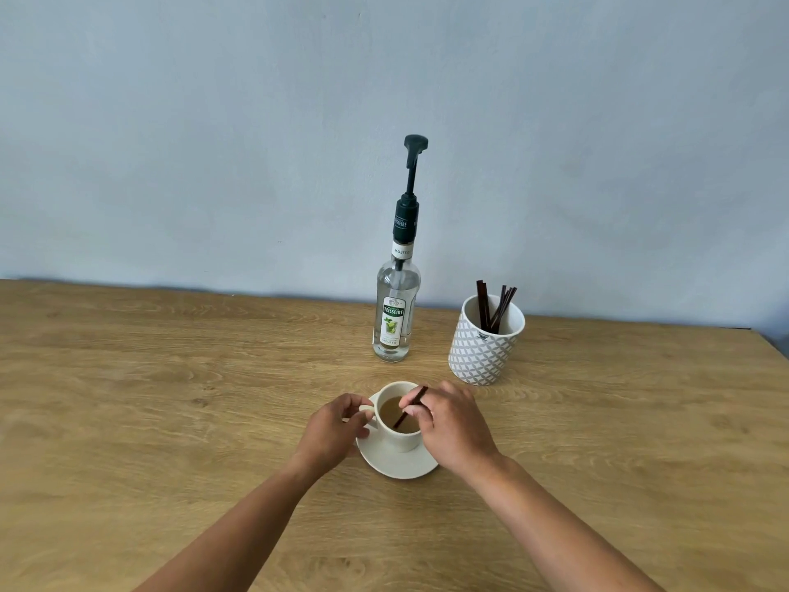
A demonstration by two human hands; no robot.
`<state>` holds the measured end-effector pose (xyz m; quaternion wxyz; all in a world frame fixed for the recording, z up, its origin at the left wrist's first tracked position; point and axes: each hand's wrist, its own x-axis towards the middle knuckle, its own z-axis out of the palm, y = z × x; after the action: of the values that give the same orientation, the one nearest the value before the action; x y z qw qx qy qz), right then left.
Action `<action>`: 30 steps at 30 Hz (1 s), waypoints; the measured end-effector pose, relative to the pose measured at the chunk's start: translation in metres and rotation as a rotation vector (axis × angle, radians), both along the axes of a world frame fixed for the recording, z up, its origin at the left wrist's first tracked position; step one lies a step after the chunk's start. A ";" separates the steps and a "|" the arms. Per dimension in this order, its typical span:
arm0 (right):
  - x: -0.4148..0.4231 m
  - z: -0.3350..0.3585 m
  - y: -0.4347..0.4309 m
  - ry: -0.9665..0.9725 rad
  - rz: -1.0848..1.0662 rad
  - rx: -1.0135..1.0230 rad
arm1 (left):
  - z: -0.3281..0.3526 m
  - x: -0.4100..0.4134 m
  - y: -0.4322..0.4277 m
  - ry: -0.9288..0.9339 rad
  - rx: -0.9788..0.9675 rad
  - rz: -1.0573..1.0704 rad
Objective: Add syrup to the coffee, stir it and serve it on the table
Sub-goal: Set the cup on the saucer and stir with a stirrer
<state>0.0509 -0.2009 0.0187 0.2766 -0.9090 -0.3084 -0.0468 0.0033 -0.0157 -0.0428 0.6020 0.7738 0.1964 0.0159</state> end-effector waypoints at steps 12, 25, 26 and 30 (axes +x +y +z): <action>0.005 0.005 -0.007 -0.042 -0.019 -0.070 | -0.001 0.000 0.000 0.002 -0.014 -0.002; 0.001 0.006 -0.001 -0.048 0.007 -0.019 | 0.001 0.000 -0.001 0.011 -0.016 0.010; 0.002 0.006 -0.003 -0.066 0.009 -0.051 | 0.001 0.000 -0.001 0.010 -0.010 0.009; 0.003 0.004 -0.010 -0.125 0.007 -0.122 | 0.000 -0.001 -0.001 0.008 -0.010 0.011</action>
<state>0.0538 -0.2104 0.0228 0.2009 -0.9184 -0.3304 -0.0836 0.0026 -0.0165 -0.0427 0.6051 0.7696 0.2032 0.0154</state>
